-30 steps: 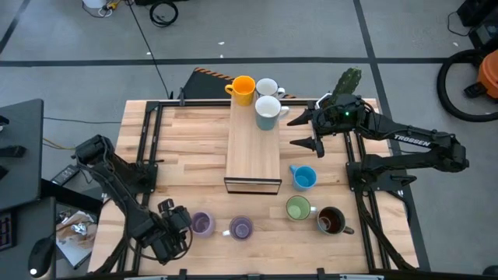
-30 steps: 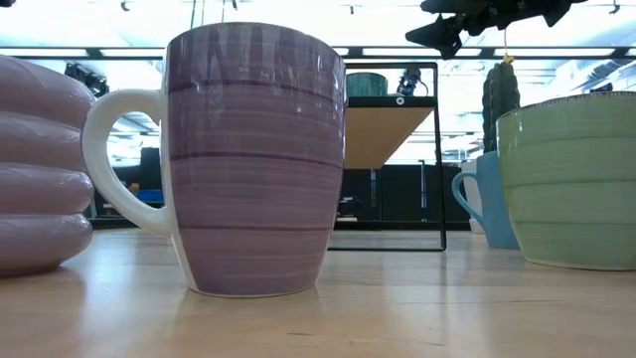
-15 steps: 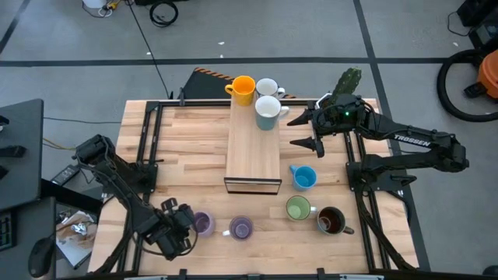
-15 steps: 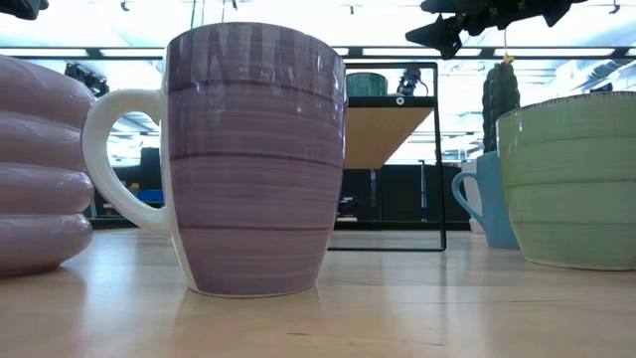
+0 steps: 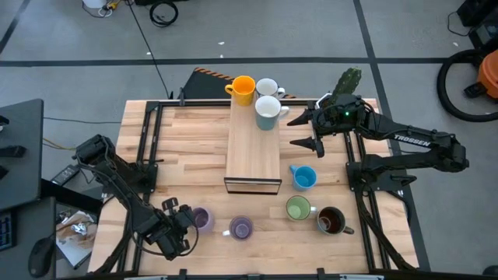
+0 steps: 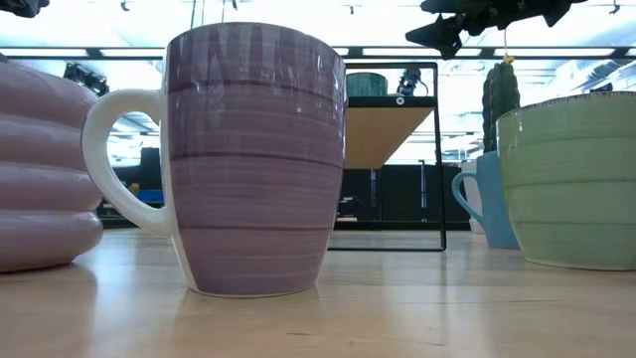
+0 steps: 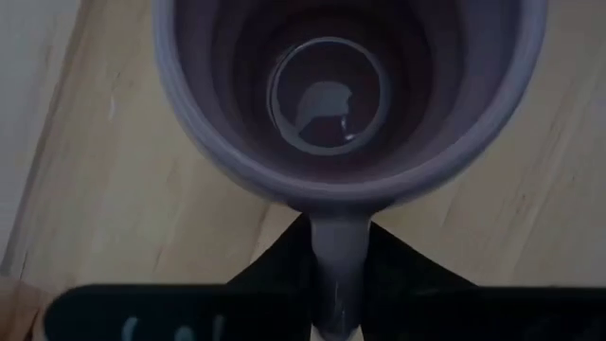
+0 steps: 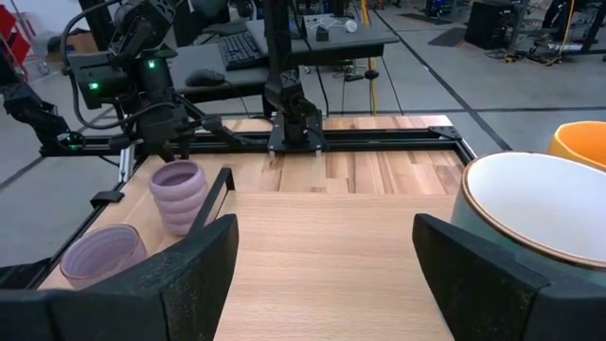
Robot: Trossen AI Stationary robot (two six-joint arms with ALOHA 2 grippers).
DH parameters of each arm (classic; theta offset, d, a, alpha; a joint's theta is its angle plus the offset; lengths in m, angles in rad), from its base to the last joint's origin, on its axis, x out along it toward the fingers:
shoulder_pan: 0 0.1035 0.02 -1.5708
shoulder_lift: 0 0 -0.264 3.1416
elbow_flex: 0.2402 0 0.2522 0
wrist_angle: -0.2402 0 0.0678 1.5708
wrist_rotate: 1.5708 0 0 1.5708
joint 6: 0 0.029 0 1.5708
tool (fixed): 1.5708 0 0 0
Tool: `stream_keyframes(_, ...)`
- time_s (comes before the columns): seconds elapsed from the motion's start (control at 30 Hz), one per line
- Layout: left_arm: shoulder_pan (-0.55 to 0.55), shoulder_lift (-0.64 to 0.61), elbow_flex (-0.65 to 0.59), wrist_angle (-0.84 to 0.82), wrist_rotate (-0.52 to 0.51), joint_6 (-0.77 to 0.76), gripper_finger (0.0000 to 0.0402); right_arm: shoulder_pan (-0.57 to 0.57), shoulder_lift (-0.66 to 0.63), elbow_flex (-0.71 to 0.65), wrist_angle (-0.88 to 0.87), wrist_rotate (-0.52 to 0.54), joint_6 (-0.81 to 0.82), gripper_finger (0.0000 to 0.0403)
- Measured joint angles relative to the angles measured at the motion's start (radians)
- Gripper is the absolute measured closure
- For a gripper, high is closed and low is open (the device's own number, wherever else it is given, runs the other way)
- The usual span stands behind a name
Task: Place coffee mugs
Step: Put the left purple mug on the shelf
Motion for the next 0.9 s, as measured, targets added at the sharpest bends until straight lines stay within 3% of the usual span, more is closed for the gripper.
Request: stream_keyframes(0.9,0.000,-0.004,0.000,-0.066,-0.010,0.115,0.0347,0.000,0.000,0.000,-0.006,0.000,0.011,0.0080)
